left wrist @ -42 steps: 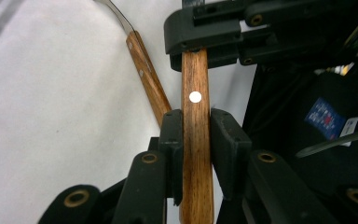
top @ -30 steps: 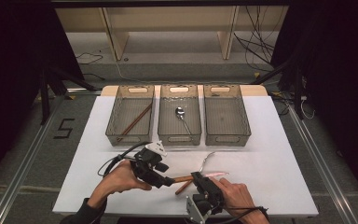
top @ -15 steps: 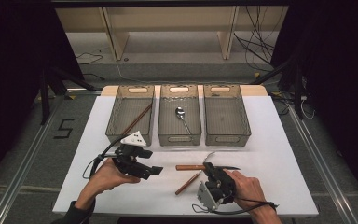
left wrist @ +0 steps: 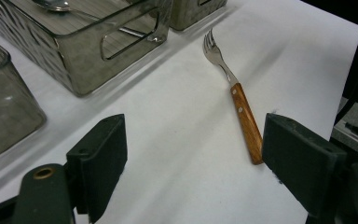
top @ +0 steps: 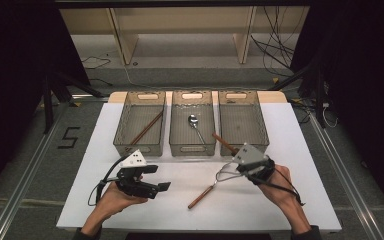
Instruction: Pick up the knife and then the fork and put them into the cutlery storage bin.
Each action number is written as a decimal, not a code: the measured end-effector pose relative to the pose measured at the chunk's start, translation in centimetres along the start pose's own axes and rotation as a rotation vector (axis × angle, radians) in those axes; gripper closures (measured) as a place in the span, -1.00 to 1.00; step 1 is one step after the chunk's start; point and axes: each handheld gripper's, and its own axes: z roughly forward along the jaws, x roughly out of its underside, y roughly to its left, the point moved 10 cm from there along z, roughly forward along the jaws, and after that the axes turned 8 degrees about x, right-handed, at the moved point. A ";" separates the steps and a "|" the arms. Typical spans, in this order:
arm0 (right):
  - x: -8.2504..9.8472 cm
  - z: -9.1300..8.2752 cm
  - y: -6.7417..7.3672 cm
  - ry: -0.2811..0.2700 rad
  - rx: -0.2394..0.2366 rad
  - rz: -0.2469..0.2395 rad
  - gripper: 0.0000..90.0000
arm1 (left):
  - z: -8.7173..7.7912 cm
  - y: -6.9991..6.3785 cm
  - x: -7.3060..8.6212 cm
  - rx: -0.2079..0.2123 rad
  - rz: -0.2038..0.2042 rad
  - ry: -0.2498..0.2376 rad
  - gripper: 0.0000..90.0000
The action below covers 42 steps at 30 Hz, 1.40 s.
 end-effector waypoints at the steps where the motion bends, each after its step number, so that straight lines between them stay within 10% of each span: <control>1: -0.1 0.1 -0.3 0.004 -0.014 0.033 0.80 | 0.1 0.1 0.1 -0.011 0.002 -0.004 -0.51; 11: -1.2 2.5 -4.5 0.054 -0.148 0.386 0.80 | 0.2 0.6 0.4 -0.086 0.025 -0.087 -0.52; 18: -2.2 4.8 -6.9 0.089 -0.177 0.509 0.80 | 0.2 0.6 0.9 -0.103 0.023 -0.091 -0.54; 42: -4.3 10.4 -10.8 0.168 -0.143 0.627 0.80 | 0.7 0.0 1.6 -0.087 0.029 -0.102 -0.60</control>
